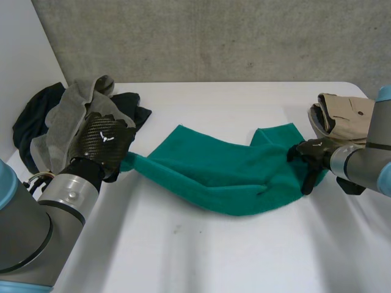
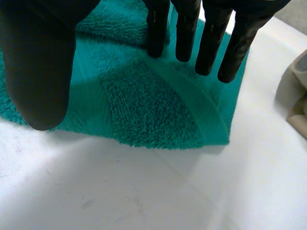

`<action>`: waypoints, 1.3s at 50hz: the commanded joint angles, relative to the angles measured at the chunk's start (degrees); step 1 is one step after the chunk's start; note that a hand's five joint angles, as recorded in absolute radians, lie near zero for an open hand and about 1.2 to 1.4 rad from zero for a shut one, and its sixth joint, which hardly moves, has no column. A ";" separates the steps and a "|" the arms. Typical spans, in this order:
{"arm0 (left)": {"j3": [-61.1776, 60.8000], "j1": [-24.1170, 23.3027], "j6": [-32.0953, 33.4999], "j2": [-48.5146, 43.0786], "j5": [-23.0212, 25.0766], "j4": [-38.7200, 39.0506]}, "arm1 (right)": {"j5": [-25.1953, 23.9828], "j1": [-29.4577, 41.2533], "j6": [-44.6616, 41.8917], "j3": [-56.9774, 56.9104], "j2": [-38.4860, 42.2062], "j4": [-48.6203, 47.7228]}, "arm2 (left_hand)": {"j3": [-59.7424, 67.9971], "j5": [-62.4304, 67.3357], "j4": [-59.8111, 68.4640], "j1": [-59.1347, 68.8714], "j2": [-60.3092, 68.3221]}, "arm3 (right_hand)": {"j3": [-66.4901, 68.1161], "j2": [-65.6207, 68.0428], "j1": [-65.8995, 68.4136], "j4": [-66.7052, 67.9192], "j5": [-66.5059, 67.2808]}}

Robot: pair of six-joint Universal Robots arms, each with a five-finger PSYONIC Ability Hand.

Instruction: Fold the laundry.

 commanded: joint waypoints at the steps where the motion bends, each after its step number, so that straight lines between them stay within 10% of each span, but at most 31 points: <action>1: 0.02 0.16 0.01 -0.05 0.00 -0.12 | -0.01 0.45 1.06 -0.84 0.71 -0.58 | 11.65 14.32 11.18 14.99 11.44 | 51.94 51.28 54.39 52.65 52.78; 12: 0.02 1.13 0.27 3.02 0.00 -4.60 | -0.80 -2.10 3.10 7.85 -16.95 -7.53 | 11.65 14.32 11.18 14.99 11.44 | 59.41 58.75 61.86 60.12 60.25; 31: 1.95 5.00 3.43 -2.31 -0.09 -17.18 | -3.00 -5.26 -26.44 23.33 -28.65 11.37 | 11.65 14.32 11.18 14.99 11.44 | 59.41 58.75 61.86 60.12 60.25; 43: 36.03 4.47 8.62 -20.26 -0.62 -6.73 | -2.21 -1.31 -12.84 6.29 -21.35 -14.36 | 11.65 14.32 11.18 14.99 11.44 | 59.41 58.75 61.86 60.12 60.25; 50: 55.30 4.30 6.95 -20.70 -2.37 7.95 | -1.69 -0.60 0.25 3.98 -23.11 -49.48 | 11.65 14.32 11.18 14.99 11.44 | 59.41 58.75 61.86 60.12 60.25; 65: 34.58 3.59 3.61 -20.61 -4.31 8.84 | -4.14 -1.22 6.16 19.09 -24.17 -56.83 | 11.65 14.32 11.18 14.99 11.44 | 59.41 58.75 61.86 60.12 60.25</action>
